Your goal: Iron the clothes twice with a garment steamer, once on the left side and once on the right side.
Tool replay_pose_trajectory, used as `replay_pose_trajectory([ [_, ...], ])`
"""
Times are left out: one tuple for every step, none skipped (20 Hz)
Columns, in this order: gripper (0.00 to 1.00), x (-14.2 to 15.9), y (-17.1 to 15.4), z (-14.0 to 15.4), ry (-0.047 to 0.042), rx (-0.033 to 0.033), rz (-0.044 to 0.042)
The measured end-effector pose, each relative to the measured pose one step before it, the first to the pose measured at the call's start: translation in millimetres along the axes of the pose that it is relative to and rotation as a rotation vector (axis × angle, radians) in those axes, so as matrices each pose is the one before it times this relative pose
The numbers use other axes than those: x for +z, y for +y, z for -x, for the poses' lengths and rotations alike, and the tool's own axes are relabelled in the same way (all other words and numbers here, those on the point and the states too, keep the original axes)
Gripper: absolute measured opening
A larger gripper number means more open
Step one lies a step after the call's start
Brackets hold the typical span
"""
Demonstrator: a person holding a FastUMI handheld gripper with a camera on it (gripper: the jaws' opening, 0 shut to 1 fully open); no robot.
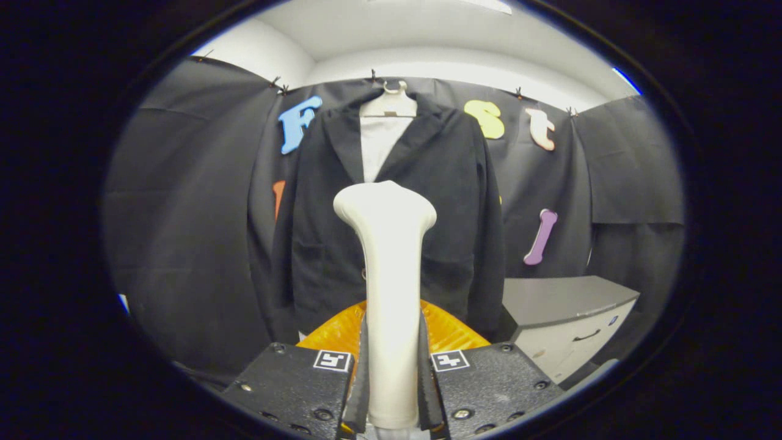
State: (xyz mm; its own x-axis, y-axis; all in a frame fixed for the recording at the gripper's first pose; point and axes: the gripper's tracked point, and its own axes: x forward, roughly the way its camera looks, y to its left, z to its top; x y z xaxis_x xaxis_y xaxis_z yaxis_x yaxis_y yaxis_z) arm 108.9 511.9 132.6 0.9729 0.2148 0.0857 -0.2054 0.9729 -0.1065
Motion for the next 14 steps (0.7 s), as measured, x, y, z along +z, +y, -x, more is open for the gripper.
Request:
replay_pose_trajectory([
  [0.35,9.38,9.96,-3.63,-0.02356,0.01106,0.00154],
  [0.35,11.47,9.76,-5.47,-0.02488,0.01306,-0.00065],
  [0.35,12.81,7.80,-6.56,-0.02418,0.00466,0.00541],
  [0.34,13.58,8.49,-5.08,-0.02697,0.00088,0.00510],
  [0.35,13.02,8.62,-6.74,-0.02876,-0.00046,0.00396],
  [0.35,14.99,7.61,-7.19,-0.02881,-0.00298,0.00469],
  [0.35,12.65,6.54,-7.42,-0.03068,-0.00744,0.00721],
  [0.35,14.61,6.39,-8.12,-0.03067,-0.00252,0.00977],
  [0.34,13.89,6.82,-9.33,-0.03150,-0.00070,0.00981],
  [0.34,13.46,6.38,-10.94,-0.02828,-0.00044,0.00993],
  [0.35,9.65,5.03,-9.89,-0.02604,-0.00834,0.01016],
  [0.34,11.29,4.18,-10.17,-0.02762,-0.01238,0.01158],
  [0.34,8.07,3.39,-9.38,-0.02156,-0.01330,0.01534],
  [0.34,7.81,2.99,-9.43,-0.01703,-0.01490,0.01128],
])
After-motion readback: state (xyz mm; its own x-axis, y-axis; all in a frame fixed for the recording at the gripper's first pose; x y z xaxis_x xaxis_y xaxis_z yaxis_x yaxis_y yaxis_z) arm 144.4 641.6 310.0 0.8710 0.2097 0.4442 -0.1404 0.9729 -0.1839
